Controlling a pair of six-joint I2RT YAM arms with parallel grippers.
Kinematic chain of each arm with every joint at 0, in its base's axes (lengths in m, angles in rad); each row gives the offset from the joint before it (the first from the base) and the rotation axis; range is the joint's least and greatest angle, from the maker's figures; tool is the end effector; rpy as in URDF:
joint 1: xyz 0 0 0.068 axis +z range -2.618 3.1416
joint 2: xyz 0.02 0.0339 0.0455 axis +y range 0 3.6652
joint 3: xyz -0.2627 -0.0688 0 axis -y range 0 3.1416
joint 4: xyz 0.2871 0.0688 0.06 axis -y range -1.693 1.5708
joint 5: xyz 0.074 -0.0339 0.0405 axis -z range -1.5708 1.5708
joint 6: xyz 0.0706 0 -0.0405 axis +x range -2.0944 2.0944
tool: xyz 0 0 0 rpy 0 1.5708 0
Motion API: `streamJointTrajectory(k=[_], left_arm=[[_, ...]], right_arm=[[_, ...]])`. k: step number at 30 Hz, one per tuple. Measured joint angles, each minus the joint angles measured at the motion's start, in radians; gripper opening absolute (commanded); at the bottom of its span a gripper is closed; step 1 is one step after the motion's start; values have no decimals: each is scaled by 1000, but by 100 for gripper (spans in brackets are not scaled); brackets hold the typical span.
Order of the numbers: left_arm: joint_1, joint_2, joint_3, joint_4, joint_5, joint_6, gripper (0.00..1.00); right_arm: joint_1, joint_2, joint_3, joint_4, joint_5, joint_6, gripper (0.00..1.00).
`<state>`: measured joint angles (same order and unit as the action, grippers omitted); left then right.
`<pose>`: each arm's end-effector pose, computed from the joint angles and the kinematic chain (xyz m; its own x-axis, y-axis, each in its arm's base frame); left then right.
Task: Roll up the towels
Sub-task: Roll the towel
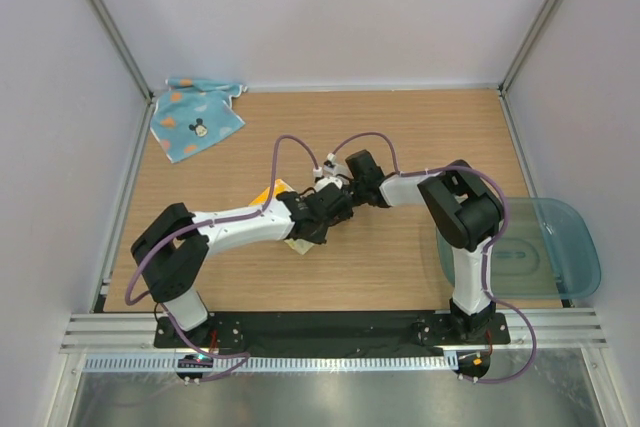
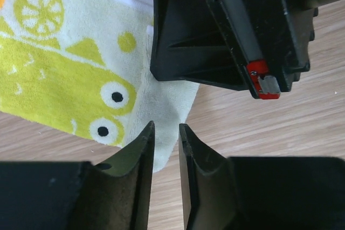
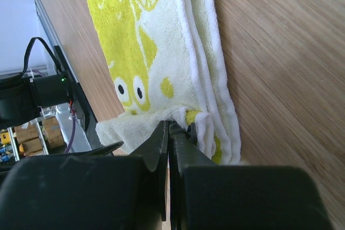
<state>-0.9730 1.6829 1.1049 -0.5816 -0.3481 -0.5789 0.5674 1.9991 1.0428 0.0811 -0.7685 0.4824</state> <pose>0.2331 -0.2995 0.1393 -0.8150 0.2831 -0.5056 0.3039 0.9517 0.0431 0.3309 0.2690 0.0567 -0.9270 -0.1953 -0.3202 -0.3747 0.5164 0.7700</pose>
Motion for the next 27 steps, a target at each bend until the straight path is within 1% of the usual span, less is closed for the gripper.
streamJointTrajectory(k=[2, 5, 10, 20, 27], left_arm=[[0, 0, -4, 10, 0, 4, 31], [0, 0, -29, 27, -3, 1, 33], [0, 0, -97, 38, -5, -24, 33], [0, -40, -163, 109, -10, -67, 31], [-30, -40, -165, 114, -10, -67, 41]], right_arm=[[0, 4, 4, -3, -2, -2, 1], [0, 8, 12, -7, -3, -2, 1], [0, 16, 21, -9, -6, -3, 1], [1, 39, 54, -39, -23, -3, 1], [3, 50, 82, -71, -24, -8, 1]])
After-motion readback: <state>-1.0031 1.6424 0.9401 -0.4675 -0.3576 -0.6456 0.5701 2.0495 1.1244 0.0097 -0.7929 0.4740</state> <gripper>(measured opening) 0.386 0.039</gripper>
